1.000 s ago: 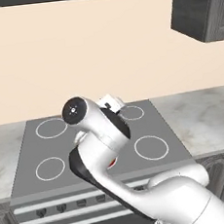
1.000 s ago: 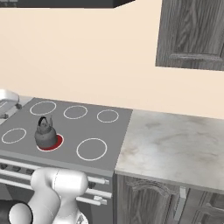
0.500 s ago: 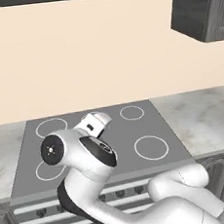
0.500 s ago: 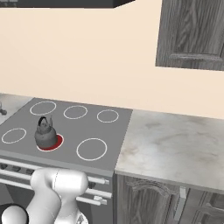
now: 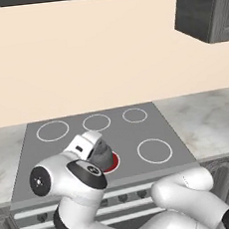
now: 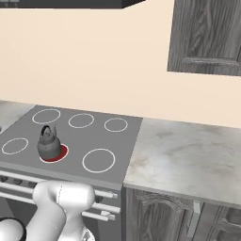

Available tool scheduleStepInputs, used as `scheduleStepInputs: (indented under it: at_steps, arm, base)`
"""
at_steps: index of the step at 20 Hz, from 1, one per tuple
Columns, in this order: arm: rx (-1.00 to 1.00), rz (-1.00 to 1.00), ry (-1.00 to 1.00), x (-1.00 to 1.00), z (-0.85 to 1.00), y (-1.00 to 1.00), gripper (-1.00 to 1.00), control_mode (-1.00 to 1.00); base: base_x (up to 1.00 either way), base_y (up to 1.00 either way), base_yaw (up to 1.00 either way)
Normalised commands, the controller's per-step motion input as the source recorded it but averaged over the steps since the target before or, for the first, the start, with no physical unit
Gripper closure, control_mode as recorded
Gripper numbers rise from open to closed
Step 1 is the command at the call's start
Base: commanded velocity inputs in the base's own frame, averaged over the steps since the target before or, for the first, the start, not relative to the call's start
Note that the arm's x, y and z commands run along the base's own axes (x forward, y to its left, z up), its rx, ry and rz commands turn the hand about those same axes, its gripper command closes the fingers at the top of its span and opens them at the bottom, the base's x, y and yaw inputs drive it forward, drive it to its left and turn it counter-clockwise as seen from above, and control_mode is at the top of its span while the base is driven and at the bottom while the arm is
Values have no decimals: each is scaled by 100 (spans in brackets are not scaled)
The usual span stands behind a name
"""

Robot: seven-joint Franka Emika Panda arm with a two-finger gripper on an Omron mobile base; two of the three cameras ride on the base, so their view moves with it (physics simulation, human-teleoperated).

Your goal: The kettle is done boiling. Turn off the stove, then wait for 300 timesteps before moving the kettle to the dining table.

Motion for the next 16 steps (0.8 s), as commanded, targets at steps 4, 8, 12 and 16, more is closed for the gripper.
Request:
scheduleStepInputs:
  at_steps: [4, 8, 12, 16]
  arm:
    - [-9, 3, 0, -4, -38, 16, -100, -100]
    - [-9, 1, 0, -1, -39, 14, -100, -100]
    - [-8, 0, 0, 0, -37, 16, -100, -100]
    - [-6, 0, 0, 0, -39, 12, -100, -100]
  base:
    - [0, 0, 0]
    - [0, 0, 0]
    - [0, 0, 0]
    - [0, 0, 0]
